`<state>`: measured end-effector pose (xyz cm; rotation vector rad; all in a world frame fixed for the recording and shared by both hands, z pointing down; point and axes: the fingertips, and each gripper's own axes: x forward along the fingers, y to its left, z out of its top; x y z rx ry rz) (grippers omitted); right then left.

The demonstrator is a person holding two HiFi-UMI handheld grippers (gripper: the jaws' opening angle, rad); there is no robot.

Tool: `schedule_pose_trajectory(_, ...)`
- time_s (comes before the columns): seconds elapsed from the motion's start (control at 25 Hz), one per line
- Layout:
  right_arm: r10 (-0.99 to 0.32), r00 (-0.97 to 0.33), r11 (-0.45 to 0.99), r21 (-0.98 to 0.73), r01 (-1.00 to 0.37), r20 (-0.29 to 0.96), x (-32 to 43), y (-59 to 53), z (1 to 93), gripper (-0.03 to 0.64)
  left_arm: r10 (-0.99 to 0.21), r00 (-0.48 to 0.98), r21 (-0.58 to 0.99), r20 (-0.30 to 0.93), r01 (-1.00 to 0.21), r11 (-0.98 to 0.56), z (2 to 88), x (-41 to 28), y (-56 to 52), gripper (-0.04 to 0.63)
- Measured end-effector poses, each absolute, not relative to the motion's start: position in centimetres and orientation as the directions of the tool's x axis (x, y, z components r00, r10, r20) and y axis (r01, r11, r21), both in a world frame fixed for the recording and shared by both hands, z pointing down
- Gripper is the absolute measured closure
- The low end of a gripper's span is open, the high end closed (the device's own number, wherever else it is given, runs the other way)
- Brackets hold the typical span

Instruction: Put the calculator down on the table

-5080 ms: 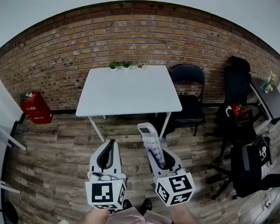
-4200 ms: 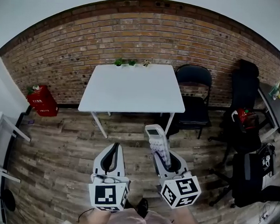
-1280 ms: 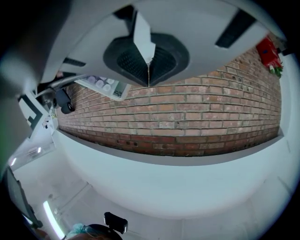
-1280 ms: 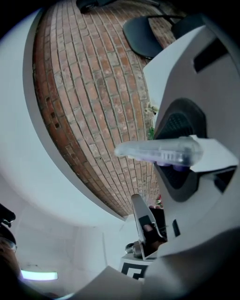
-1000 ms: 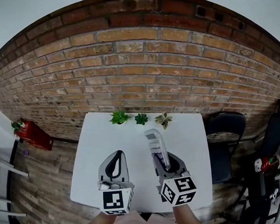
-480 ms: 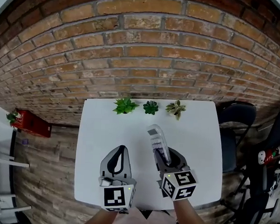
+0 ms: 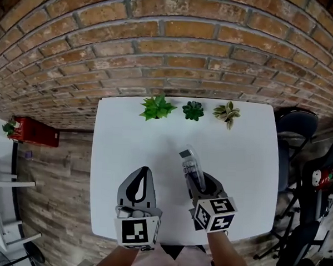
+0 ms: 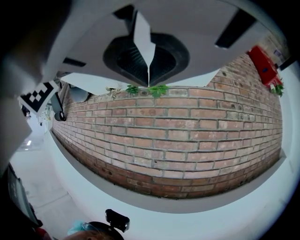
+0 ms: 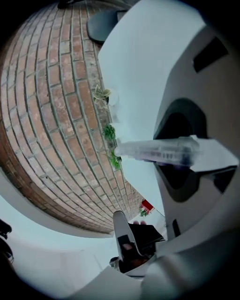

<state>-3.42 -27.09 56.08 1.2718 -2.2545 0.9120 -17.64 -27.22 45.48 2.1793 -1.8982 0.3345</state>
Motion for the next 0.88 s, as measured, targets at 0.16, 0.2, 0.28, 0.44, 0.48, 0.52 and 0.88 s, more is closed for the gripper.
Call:
schedule_pose_trajectory(0.16, -0.601, -0.497, 0.349, -0.354, -0.867, 0.626, -3.9, -26.9, 57.7, 0.483, -0.925, 0.131, 0.032, 0.356, -0.991, -0.128, 47.5, -18.9, -27.2, 0.58)
schedule_pose_trajectory(0.2, -0.607, -0.497, 0.341, -0.361, -0.868, 0.62, -4.0, -26.9, 57.8, 0.483, -0.922, 0.125, 0.031, 0.365, -0.992, -0.122, 48.0, -19.4, -27.2, 0.58)
schedule_pose_trajectory(0.28, -0.62, -0.495, 0.332, -0.368, -0.869, 0.609, -4.2, -27.1, 57.8, 0.482, -0.919, 0.109, 0.032, 0.378, -0.994, -0.105, 48.8, -20.7, -27.5, 0.58)
schedule_pose_trajectory(0.44, -0.617, -0.505, 0.319, -0.395, -0.862, 0.604, -4.5, -27.0, 58.1, 0.477, -0.92, 0.096, 0.03, 0.38, -0.995, -0.091, 49.2, -21.9, -27.7, 0.58)
schedule_pose_trajectory(0.48, -0.615, -0.509, 0.314, -0.405, -0.859, 0.603, -4.6, -26.9, 58.1, 0.477, -0.92, 0.098, 0.031, 0.381, -0.995, -0.093, 49.3, -22.0, -27.7, 0.58)
schedule_pose_trajectory(0.52, -0.613, -0.511, 0.31, -0.412, -0.857, 0.602, -4.6, -26.8, 58.2, 0.476, -0.919, 0.1, 0.033, 0.382, -0.995, -0.094, 49.3, -22.0, -27.7, 0.58)
schedule_pose_trajectory(0.88, -0.609, -0.468, 0.291, -0.368, -0.883, 0.641, -4.0, -26.2, 58.5, 0.454, -0.92, 0.134, 0.034, 0.369, -0.991, -0.131, 48.7, -21.1, -27.7, 0.58)
